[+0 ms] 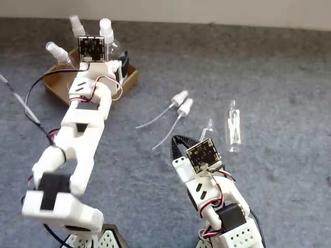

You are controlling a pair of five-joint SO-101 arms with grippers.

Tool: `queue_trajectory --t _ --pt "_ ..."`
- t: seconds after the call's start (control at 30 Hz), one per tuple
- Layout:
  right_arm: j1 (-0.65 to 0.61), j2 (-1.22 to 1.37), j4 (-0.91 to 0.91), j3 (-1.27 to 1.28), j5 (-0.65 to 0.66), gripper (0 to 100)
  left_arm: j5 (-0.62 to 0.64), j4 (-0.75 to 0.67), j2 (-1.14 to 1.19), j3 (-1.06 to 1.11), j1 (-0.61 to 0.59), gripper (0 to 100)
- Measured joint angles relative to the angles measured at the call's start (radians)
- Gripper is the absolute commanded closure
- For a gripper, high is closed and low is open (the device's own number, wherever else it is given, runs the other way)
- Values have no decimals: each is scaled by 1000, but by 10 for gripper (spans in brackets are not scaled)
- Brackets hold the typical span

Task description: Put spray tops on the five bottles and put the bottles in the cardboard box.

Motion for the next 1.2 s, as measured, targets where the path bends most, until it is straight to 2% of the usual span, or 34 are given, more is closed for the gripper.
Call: queue_trajectory --t 0.2,0.43,0.83,1.2 --pt "0 0 0 0 0 994 0 -87 239 -149 -11 870" --pt "0 0 0 0 0 994 0 -98 416 -284 -11 867" --pt "0 0 0 0 0 994 0 -100 551 -391 -11 867" --pt "0 0 0 0 0 994 -2 -109 555 -399 -11 857"
